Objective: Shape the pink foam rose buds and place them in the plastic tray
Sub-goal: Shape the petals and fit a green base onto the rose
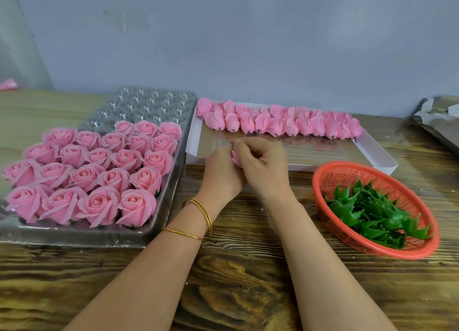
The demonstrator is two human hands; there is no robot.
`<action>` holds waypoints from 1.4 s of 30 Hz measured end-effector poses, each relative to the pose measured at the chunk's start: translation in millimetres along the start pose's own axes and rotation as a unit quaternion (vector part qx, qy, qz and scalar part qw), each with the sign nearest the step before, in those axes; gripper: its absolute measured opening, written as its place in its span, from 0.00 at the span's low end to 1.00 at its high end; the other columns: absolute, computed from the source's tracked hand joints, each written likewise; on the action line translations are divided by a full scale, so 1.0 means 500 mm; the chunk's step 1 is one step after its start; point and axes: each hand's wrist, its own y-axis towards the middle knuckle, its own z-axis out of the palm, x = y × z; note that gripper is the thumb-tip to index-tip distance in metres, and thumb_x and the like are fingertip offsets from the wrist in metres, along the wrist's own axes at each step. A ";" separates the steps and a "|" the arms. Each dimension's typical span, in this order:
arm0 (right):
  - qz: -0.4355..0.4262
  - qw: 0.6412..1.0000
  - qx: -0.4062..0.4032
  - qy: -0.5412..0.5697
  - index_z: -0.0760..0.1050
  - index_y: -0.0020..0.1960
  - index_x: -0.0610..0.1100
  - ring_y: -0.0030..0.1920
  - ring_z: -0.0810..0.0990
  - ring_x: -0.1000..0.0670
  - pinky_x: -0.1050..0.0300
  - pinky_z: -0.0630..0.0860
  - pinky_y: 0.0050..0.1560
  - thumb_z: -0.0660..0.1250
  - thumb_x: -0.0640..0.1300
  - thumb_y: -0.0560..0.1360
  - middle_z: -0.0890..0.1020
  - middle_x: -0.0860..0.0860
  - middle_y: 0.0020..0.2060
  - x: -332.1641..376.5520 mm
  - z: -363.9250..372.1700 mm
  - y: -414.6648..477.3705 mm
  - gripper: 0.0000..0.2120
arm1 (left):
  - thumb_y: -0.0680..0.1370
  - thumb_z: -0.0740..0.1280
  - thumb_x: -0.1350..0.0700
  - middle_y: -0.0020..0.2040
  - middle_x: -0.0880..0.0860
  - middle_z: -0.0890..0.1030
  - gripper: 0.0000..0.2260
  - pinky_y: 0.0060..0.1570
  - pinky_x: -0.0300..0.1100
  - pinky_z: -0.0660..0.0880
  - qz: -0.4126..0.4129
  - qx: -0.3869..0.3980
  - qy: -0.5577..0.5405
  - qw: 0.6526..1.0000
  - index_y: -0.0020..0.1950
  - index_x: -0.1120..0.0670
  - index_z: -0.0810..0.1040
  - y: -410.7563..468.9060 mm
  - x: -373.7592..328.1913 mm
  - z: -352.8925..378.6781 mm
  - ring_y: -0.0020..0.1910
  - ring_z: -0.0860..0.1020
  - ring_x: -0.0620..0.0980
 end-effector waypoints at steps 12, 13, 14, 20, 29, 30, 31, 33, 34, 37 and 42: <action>0.095 0.986 0.070 0.122 0.84 0.46 0.44 0.42 0.80 0.57 0.53 0.78 0.49 0.67 0.49 0.71 0.82 0.52 0.37 0.025 0.000 -0.008 0.11 | 0.69 0.61 0.50 0.25 0.43 0.73 0.12 0.27 0.29 0.65 -0.030 -0.030 0.008 0.999 0.26 0.47 0.72 0.001 0.000 -0.004 0.28 0.70 0.36; 0.102 0.981 0.069 0.149 0.83 0.45 0.46 0.44 0.81 0.55 0.52 0.78 0.52 0.66 0.48 0.71 0.83 0.51 0.39 0.028 -0.003 -0.007 0.09 | 0.70 0.64 0.51 0.25 0.44 0.74 0.11 0.27 0.28 0.66 -0.036 -0.035 0.001 0.999 0.27 0.48 0.73 0.002 0.000 -0.006 0.28 0.72 0.36; 0.103 0.980 0.062 0.160 0.83 0.46 0.46 0.46 0.81 0.54 0.51 0.77 0.54 0.66 0.47 0.72 0.84 0.50 0.40 0.030 -0.006 -0.006 0.08 | 0.70 0.68 0.53 0.25 0.43 0.75 0.10 0.27 0.26 0.66 -0.034 -0.044 -0.014 0.998 0.28 0.47 0.74 0.003 0.001 -0.008 0.28 0.73 0.35; 0.170 0.965 0.019 0.198 0.80 0.57 0.35 0.59 0.81 0.46 0.53 0.77 0.56 0.61 0.41 0.77 0.84 0.41 0.54 0.017 -0.016 0.011 0.15 | 0.65 0.73 0.63 0.32 0.46 0.81 0.08 0.36 0.39 0.74 -0.046 -0.076 -0.139 0.986 0.37 0.50 0.81 0.006 0.000 -0.014 0.31 0.77 0.44; 0.243 0.918 0.032 0.311 0.83 0.47 0.39 0.43 0.82 0.53 0.62 0.78 0.39 0.56 0.37 0.76 0.85 0.47 0.44 0.014 -0.020 0.015 0.16 | 0.63 0.69 0.58 0.30 0.47 0.79 0.03 0.36 0.41 0.76 -0.028 -0.095 -0.177 0.979 0.34 0.53 0.77 0.008 -0.006 -0.016 0.32 0.77 0.46; 0.252 0.906 0.047 0.336 0.83 0.45 0.40 0.41 0.83 0.54 0.62 0.78 0.38 0.55 0.36 0.75 0.86 0.48 0.41 0.016 -0.023 0.014 0.17 | 0.63 0.70 0.59 0.30 0.45 0.79 0.04 0.36 0.40 0.75 -0.023 -0.098 -0.187 0.977 0.35 0.51 0.78 0.008 -0.007 -0.016 0.33 0.77 0.44; 0.265 0.893 0.060 0.360 0.83 0.44 0.40 0.39 0.83 0.53 0.62 0.79 0.37 0.54 0.35 0.74 0.85 0.47 0.40 0.019 -0.027 0.013 0.18 | 0.63 0.70 0.60 0.30 0.43 0.80 0.07 0.36 0.37 0.74 -0.015 -0.098 -0.196 0.976 0.35 0.48 0.79 0.009 -0.008 -0.017 0.33 0.78 0.41; 0.298 0.866 0.081 0.393 0.82 0.47 0.37 0.38 0.81 0.51 0.60 0.79 0.38 0.53 0.34 0.72 0.84 0.46 0.39 0.025 -0.031 0.013 0.18 | 0.65 0.71 0.64 0.31 0.39 0.81 0.12 0.35 0.33 0.74 -0.005 -0.094 -0.206 0.974 0.36 0.46 0.79 0.009 -0.007 -0.016 0.34 0.79 0.36; 0.316 0.854 0.090 0.403 0.80 0.51 0.35 0.39 0.80 0.50 0.59 0.79 0.40 0.53 0.34 0.70 0.83 0.45 0.40 0.028 -0.033 0.013 0.18 | 0.66 0.71 0.66 0.32 0.39 0.81 0.12 0.34 0.33 0.74 -0.007 -0.092 -0.213 0.973 0.36 0.47 0.78 0.009 -0.005 -0.014 0.34 0.80 0.36; 0.352 0.824 0.115 0.430 0.75 0.62 0.32 0.47 0.78 0.46 0.55 0.79 0.49 0.55 0.33 0.65 0.81 0.42 0.47 0.030 -0.040 0.014 0.27 | 0.67 0.72 0.66 0.33 0.42 0.83 0.11 0.33 0.33 0.75 -0.013 -0.095 -0.241 0.966 0.37 0.50 0.76 0.009 0.000 -0.011 0.34 0.81 0.39; 0.345 0.804 0.179 0.449 0.76 0.59 0.36 0.51 0.75 0.47 0.55 0.77 0.54 0.54 0.27 0.67 0.75 0.41 0.51 0.027 -0.040 0.010 0.24 | 0.68 0.72 0.64 0.36 0.59 0.84 0.06 0.30 0.40 0.76 -0.062 -0.080 -0.293 0.951 0.42 0.64 0.80 0.010 0.001 -0.010 0.33 0.82 0.51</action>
